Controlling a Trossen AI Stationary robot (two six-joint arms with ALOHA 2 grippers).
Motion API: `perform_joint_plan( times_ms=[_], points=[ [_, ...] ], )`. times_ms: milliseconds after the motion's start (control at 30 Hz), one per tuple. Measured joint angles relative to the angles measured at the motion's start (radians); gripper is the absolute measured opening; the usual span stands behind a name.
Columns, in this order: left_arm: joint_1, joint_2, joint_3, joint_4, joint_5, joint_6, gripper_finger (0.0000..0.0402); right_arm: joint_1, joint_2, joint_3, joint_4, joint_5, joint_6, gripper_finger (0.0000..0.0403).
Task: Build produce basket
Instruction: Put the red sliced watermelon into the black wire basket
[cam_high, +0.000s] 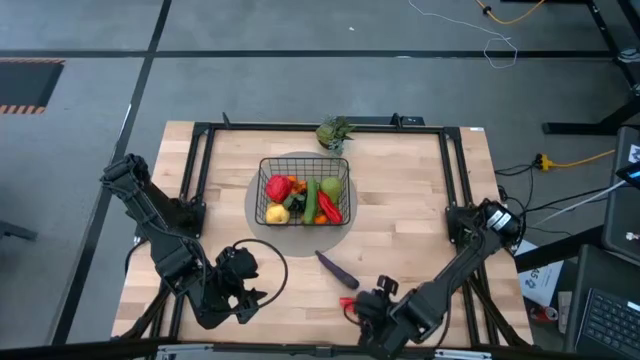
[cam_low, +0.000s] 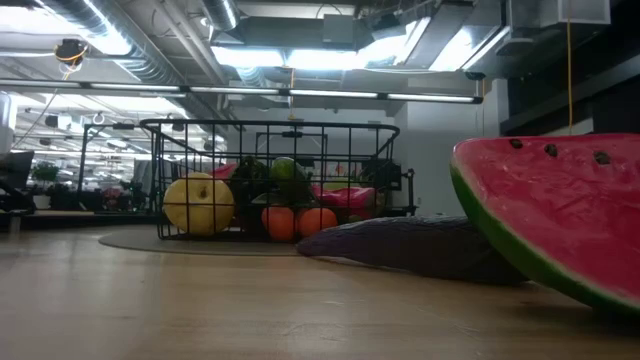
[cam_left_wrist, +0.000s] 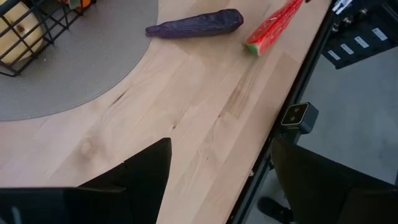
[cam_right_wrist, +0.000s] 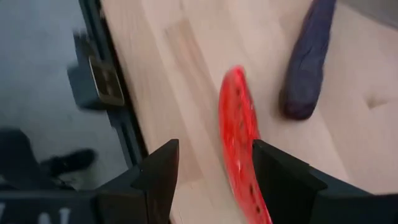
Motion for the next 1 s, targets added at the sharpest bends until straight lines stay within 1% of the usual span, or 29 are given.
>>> perform_joint_plan(
  times_ms=[133,233,567,833,1000],
  points=[
    [0.000,0.000,0.000,0.000,0.000,0.000,0.0270,0.030,0.036,0.000,-0.036,-0.004,-0.005,0.0204],
    [0.000,0.000,0.000,0.001,0.000,0.001,0.0270,0.042,0.063,0.000,-0.061,0.012,0.008,0.0204],
    [0.000,0.000,0.000,0.001,0.000,0.002,0.0270,0.038,0.146,0.002,-0.108,0.038,0.012,0.0204],
    [0.000,0.000,0.000,0.000,0.000,0.003,0.0270,0.035,0.153,0.003,-0.104,0.016,0.008,0.0204],
    [0.000,0.000,0.000,-0.001,0.000,0.004,0.0270,0.035,0.150,0.003,-0.056,-0.003,0.008,0.0204]
  ],
)
